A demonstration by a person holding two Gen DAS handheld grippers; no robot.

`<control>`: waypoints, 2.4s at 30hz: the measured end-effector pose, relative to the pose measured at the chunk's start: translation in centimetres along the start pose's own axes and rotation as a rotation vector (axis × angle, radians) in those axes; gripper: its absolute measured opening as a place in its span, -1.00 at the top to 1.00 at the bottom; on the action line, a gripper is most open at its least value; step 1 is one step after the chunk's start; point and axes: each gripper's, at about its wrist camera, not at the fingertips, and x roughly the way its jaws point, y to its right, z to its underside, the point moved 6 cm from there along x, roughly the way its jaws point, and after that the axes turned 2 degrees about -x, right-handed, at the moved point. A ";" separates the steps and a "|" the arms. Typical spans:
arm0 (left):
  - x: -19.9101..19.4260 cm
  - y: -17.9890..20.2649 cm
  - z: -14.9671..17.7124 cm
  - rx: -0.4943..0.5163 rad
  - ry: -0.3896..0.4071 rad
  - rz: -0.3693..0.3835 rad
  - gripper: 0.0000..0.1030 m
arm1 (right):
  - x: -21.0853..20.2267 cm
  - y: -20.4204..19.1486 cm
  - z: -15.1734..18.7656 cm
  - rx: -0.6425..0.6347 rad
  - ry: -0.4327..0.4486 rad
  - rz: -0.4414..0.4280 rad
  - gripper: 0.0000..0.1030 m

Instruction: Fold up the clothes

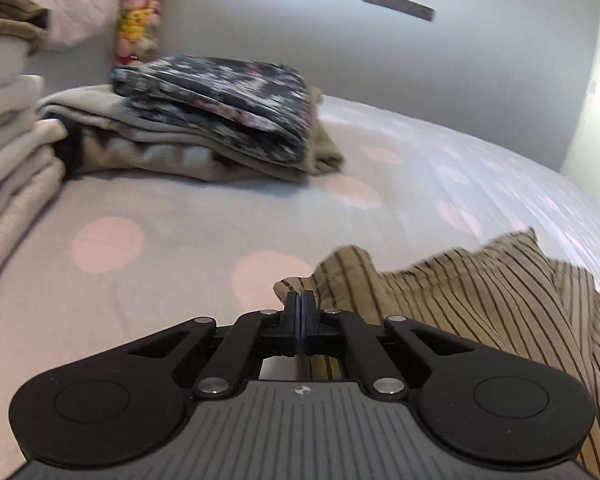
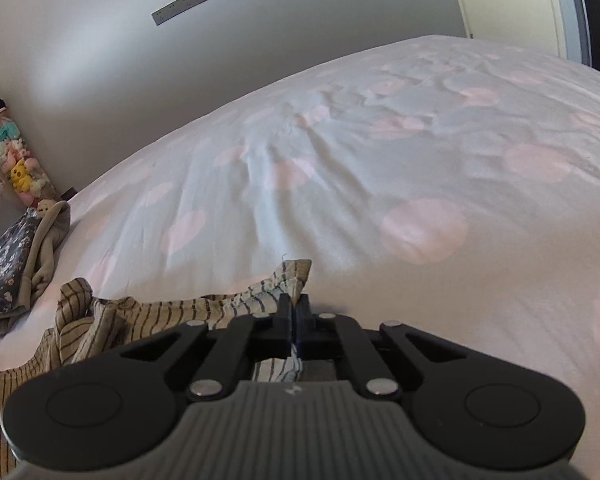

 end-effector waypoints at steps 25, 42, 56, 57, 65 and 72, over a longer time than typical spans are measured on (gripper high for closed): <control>-1.4 -4.8 0.9 -0.008 -0.006 -0.281 0.88 | -1.9 5.3 0.9 0.021 0.045 0.288 0.70; -1.5 -1.9 -0.9 0.238 0.029 -0.277 0.16 | 0.1 -12.8 -0.4 -0.366 -0.211 -0.338 0.27; 0.2 -2.0 0.6 0.320 -0.142 -0.186 0.16 | 7.3 -19.0 -0.7 -0.537 -0.594 -0.375 0.21; 0.2 -2.1 0.6 0.316 -0.144 -0.184 0.16 | 7.7 -19.1 -0.6 -0.519 -0.612 -0.383 0.21; -0.6 -2.6 -0.2 0.287 -0.118 -0.173 0.16 | 8.4 -20.3 -1.1 -0.433 -0.638 -0.442 0.78; -0.7 -2.8 -0.4 0.263 -0.110 -0.169 0.16 | 8.2 -22.8 -2.1 -0.522 -0.565 -0.402 0.92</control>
